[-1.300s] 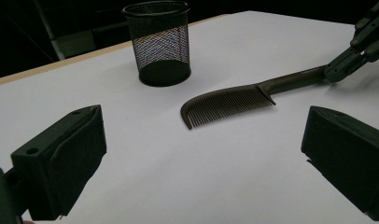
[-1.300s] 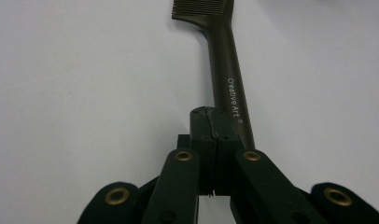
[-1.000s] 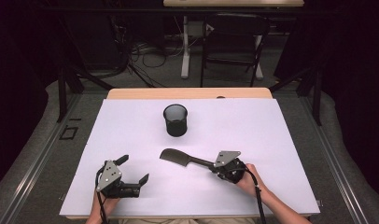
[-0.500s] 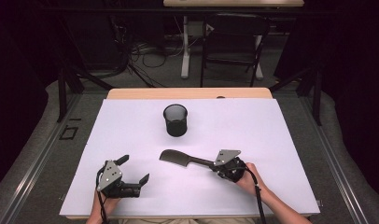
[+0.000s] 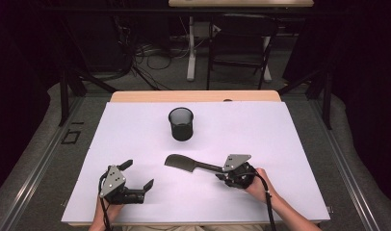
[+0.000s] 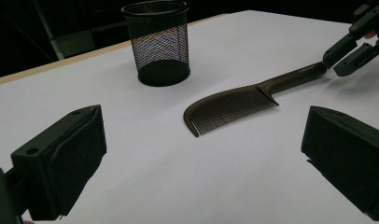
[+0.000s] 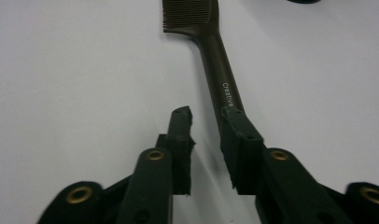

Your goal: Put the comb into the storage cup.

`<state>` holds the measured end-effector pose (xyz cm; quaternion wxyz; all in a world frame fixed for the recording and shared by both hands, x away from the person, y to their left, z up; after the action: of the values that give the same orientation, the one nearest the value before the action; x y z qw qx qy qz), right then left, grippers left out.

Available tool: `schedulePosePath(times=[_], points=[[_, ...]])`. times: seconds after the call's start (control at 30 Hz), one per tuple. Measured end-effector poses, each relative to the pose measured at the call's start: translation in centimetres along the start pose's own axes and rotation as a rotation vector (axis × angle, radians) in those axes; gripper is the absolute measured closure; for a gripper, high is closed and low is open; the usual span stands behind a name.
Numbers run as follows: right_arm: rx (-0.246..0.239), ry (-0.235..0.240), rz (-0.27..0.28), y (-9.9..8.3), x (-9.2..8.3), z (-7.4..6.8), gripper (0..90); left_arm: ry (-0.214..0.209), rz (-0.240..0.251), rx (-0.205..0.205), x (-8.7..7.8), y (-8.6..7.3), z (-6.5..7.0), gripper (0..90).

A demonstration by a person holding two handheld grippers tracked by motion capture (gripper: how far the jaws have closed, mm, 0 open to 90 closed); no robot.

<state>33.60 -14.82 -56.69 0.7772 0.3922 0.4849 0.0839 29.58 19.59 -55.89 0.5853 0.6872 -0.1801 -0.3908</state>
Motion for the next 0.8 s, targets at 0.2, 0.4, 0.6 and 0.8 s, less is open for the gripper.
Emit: schedulePosePath(times=[0.2,0.4,0.6,0.8], points=[[0.004,-0.005,-0.014,0.2,-0.4,0.1,42.5,-0.001,-0.003,0.002,0.1,0.0,0.0,0.0],[0.005,-0.001,-0.019,0.6,-0.7,0.0,20.7,-0.002,-0.003,-0.001,0.2,0.0,0.0,0.0],[0.011,0.002,-0.013,0.9,-0.9,0.2,13.0,-0.011,-0.004,0.004,0.5,0.1,0.1,0.0],[0.004,-0.008,-0.012,2.0,-1.3,0.5,5.4,-0.008,-0.004,0.002,0.5,0.1,0.1,0.0]])
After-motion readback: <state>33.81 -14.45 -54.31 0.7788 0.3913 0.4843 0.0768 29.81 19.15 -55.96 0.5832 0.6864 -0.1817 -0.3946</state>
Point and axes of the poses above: each handheld gripper's, and its own axes: x roughly forward along the jaws, y roughly out of its top, z roughly to its right, the point moved 4 cm from there along x, roughly forward along the jaws, and after that the axes turned 7 degrees about -y, right-handed, at the moved point
